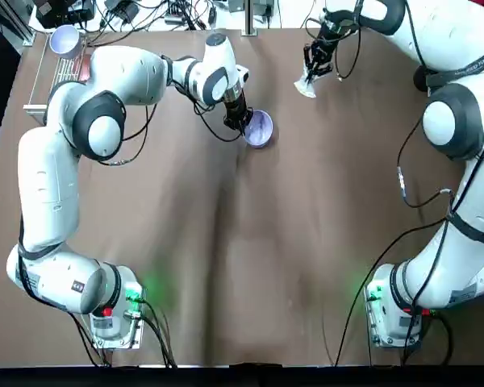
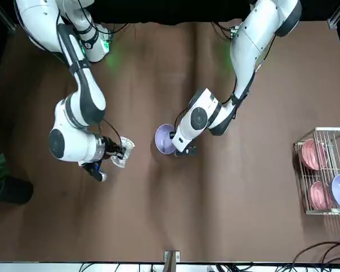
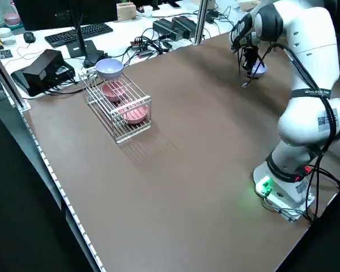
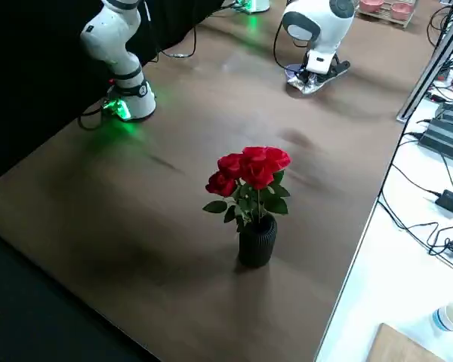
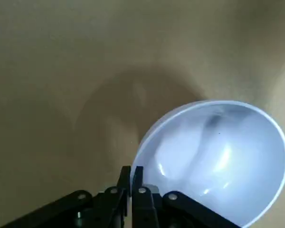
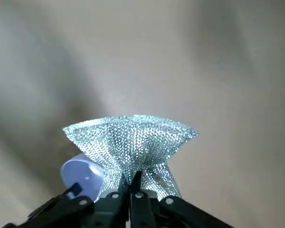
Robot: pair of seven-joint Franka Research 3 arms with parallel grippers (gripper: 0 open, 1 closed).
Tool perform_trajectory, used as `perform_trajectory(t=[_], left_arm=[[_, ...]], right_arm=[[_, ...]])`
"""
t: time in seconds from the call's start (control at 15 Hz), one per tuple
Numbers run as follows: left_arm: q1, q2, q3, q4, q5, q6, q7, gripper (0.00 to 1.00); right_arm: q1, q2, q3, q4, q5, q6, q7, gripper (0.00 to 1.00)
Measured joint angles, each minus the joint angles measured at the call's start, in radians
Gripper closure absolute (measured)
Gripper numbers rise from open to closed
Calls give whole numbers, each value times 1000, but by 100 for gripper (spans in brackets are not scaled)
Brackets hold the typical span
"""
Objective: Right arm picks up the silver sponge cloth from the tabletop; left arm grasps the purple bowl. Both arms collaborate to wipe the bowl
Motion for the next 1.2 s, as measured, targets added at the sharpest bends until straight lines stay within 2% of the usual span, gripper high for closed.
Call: perform_trajectory(t=[0.27, 0.53, 0.93, 1.2], left_arm=[[-1, 0, 1, 2, 3, 0, 0, 95], [-1, 0, 2, 7, 44, -3, 0, 95], [-3, 0, 2, 13, 61, -21, 0, 95], [-4, 0, 3, 14, 62, -22, 0, 95]], right_arm=[[65, 38, 0, 7, 99, 83, 22, 98], [150, 101, 0, 18, 143, 153, 55, 98], [214, 130, 0, 21, 147, 164, 55, 98], [257, 163, 0, 21, 147, 232, 55, 98]])
